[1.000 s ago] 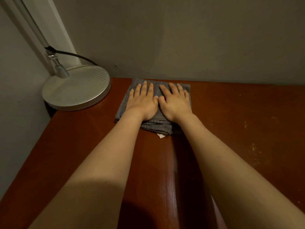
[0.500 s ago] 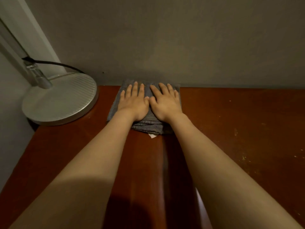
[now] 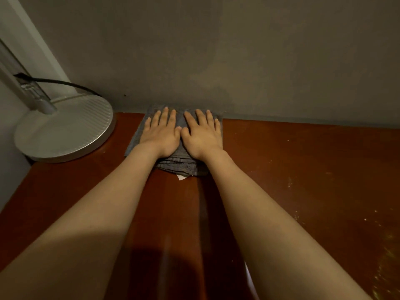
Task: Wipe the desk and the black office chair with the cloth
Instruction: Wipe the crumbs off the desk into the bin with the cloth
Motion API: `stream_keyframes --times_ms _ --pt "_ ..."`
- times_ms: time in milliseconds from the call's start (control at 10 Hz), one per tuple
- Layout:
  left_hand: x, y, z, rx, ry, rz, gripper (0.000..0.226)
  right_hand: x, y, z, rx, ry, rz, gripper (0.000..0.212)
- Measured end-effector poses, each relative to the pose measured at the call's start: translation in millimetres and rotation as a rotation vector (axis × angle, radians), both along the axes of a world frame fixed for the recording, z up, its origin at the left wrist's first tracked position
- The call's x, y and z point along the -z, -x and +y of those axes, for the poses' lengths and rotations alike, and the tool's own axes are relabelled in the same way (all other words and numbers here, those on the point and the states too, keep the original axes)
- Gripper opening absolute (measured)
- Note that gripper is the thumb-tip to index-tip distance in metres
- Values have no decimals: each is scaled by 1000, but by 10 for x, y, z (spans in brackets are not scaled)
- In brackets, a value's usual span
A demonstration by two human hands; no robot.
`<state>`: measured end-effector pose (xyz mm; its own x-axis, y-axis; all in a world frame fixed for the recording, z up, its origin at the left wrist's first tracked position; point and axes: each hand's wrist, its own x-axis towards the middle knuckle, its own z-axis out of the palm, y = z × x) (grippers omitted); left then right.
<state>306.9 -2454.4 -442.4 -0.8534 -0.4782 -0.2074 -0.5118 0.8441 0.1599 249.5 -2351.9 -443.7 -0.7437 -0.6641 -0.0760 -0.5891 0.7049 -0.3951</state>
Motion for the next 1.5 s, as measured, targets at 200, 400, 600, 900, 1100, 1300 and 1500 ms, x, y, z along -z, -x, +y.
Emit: stream_keyframes --times_ms 200,400,600,900,1100,1300,1500 --pt "15 32 87 -62 28 -2 55 11 82 58 -72 9 -17 54" --pt "-4 108 208 -111 38 -5 56 -22 200 149 -124 0 -24 54" --pt "-20 232 426 -115 32 -1 56 -33 338 358 -133 -19 -15 54" --pt "-2 559 914 -84 31 10 56 -29 633 877 -109 -28 -2 53" --pt "5 809 1333 -52 23 16 56 -28 863 1314 -79 -34 17 52" --pt "-5 970 1653 -40 12 15 55 -14 1008 1647 -56 -45 26 52" --pt "-23 1032 1822 -31 3 8 55 -39 1046 1822 -36 -57 16 51"
